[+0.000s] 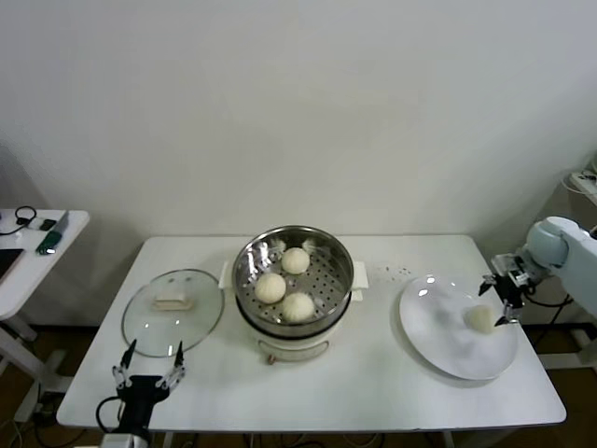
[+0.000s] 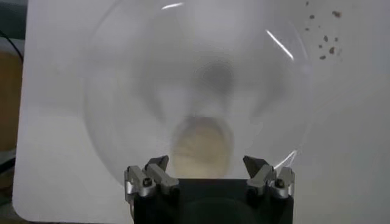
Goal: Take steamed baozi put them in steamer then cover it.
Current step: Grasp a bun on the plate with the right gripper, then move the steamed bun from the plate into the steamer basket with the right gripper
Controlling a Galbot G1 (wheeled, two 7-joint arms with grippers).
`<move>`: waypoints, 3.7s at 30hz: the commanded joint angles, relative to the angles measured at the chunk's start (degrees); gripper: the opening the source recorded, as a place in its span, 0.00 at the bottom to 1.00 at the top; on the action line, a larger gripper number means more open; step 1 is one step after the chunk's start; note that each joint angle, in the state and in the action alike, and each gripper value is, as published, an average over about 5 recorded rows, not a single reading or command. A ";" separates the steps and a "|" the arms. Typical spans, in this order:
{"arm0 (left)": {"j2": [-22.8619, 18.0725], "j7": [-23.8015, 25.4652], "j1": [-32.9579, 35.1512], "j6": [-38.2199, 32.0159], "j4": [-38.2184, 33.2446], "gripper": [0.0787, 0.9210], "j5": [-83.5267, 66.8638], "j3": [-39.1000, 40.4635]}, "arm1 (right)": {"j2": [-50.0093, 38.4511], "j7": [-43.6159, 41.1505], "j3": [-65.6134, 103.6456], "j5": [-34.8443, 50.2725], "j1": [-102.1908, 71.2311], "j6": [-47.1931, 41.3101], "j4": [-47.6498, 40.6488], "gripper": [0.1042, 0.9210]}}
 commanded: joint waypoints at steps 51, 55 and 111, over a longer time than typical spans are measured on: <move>0.50 0.36 0.15 0.86 -0.81 0.88 1.16 2.47 | 6.60 4.11 -31.37 39.32 32.16 -16.48 7.94 0.75; 0.82 0.34 0.78 0.75 -1.81 0.88 1.51 3.10 | 11.89 6.12 -38.61 48.79 41.23 -18.46 10.73 0.75; 4.58 0.23 0.26 -0.52 -2.41 0.88 0.64 4.09 | 42.21 13.43 -59.18 63.75 38.95 -23.21 9.95 0.74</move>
